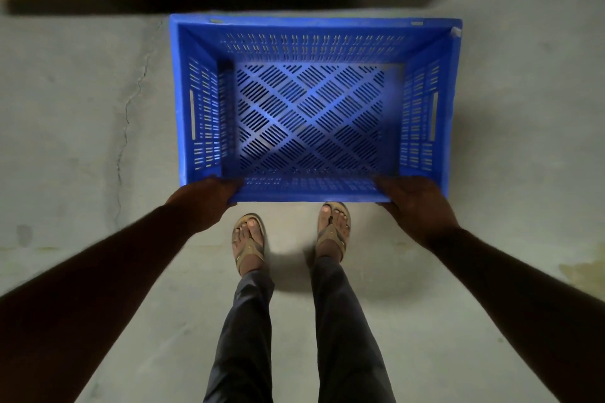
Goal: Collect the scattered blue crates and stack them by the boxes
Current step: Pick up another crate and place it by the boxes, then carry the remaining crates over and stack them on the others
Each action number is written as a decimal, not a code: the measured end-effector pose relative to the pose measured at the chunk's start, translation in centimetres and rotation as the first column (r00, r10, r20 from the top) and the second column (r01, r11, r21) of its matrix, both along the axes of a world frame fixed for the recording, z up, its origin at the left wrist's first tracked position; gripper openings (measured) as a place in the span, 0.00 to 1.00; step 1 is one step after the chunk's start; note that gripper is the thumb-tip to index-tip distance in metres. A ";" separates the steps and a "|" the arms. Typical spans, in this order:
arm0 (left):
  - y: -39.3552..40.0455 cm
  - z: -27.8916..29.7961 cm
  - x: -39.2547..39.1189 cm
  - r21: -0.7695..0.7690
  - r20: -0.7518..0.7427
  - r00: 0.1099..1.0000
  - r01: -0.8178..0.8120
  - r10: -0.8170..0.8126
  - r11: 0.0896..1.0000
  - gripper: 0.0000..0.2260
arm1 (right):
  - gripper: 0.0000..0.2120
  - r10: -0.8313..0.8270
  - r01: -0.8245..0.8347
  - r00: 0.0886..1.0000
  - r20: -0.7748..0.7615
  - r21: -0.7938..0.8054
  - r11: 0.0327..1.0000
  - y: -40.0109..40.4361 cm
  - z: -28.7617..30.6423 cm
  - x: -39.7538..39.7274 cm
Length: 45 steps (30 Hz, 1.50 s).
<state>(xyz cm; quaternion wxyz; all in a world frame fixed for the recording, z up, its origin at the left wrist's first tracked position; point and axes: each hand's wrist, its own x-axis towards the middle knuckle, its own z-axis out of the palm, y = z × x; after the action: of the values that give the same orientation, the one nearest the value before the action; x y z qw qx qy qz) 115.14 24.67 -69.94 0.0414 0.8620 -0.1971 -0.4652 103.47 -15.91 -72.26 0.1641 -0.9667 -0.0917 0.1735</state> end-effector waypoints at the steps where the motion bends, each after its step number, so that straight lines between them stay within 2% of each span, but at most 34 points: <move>1: 0.1 0.0 -0.5 -0.134 0.050 0.999 -0.004 0.011 0.991 0.24 | 0.24 -0.011 0.010 1.000 0.024 0.019 1.000 0.6 -0.1 -0.6; 3: 0.6 -1.0 -2.1 -0.357 0.248 0.969 0.105 -0.015 0.928 0.26 | 0.27 -0.033 0.033 0.999 0.020 -0.006 0.999 2.0 -0.3 -2.0; 4: 1.0 -1.8 -2.7 -0.401 0.338 0.941 0.175 -0.032 0.899 0.24 | 0.27 -0.060 0.060 0.998 0.000 -0.036 0.998 2.5 -0.4 -2.3; 7: 1.5 -3.6 -3.2 -0.378 0.427 0.900 0.267 -0.089 0.887 0.19 | 0.25 -0.163 0.160 0.986 -0.035 -0.075 0.984 3.3 -0.6 -2.2; 10: 1.3 -4.1 -3.4 -0.349 0.495 0.859 0.335 -0.132 0.875 0.19 | 0.25 -0.169 0.162 0.981 -0.091 -0.081 0.983 3.3 -0.6 -1.9; 13: 0.6 -2.3 -3.7 -0.292 0.531 0.841 0.295 -0.102 0.910 0.17 | 0.29 -0.157 0.140 0.968 -0.197 -0.099 0.985 3.2 0.1 -1.4; 15: -0.8 0.8 -4.2 -0.302 0.474 0.880 0.118 0.042 0.946 0.20 | 0.31 -0.187 0.177 0.948 -0.258 -0.060 0.982 3.5 1.9 -0.4; 17: -2.5 5.3 -4.7 -0.377 0.413 0.893 -0.013 0.180 0.926 0.22 | 0.29 -0.290 0.312 0.920 -0.262 0.042 0.949 4.4 5.5 0.6; 20: -5.0 13.9 -5.7 -0.539 0.340 0.895 -0.066 0.288 0.840 0.21 | 0.18 -0.462 0.472 0.880 -0.105 0.286 0.834 6.4 13.6 1.4; 23: -5.8 22.3 -7.9 -0.629 0.294 0.872 -0.132 0.392 0.766 0.19 | 0.12 -0.511 0.455 0.859 0.014 0.433 0.778 7.7 23.0 -0.3; 26: -4.7 29.0 -10.4 -0.666 0.253 0.857 -0.182 0.449 0.723 0.15 | 0.09 -0.581 0.485 0.813 0.025 0.522 0.702 8.8 32.1 -3.8; 29: -4.3 33.7 -12.4 -0.706 0.143 0.871 -0.243 0.470 0.665 0.15 | 0.08 -0.722 0.570 0.692 0.005 0.609 0.551 9.6 39.4 -9.3; 32: -6.0 36.8 -13.8 -0.730 0.053 0.900 -0.260 0.432 0.633 0.13 | 0.09 -0.866 0.705 0.492 -0.088 0.623 0.337 9.7 44.0 -14.6; 35: -10.4 39.6 -15.2 -0.747 -0.021 0.945 -0.231 0.326 0.624 0.11 | 0.09 -0.940 0.764 0.300 -0.164 0.631 0.133 8.6 47.4 -20.3; 39: -17.8 42.7 -17.4 -0.776 0.042 0.990 -0.054 0.137 0.629 0.14 | 0.11 -0.974 0.733 0.073 -0.215 0.674 -0.094 5.7 50.0 -28.0; 42: -23.1 43.9 -20.3 -0.778 0.048 0.998 0.017 0.032 0.628 0.12 | 0.11 -0.952 0.653 -0.100 -0.289 0.703 -0.282 3.2 50.4 -34.1; 45: -28.7 44.3 -25.0 -0.783 0.049 0.997 0.073 -0.056 0.617 0.13 | 0.11 -0.926 0.588 -0.212 -0.312 0.717 -0.375 0.7 50.2 -40.3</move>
<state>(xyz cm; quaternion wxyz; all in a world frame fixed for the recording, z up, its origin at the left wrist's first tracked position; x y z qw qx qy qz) 90.11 -4.02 -25.63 0.3944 0.7544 -0.4115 -0.3256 63.18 -15.20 -22.02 0.5465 -0.5401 0.5705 -0.2900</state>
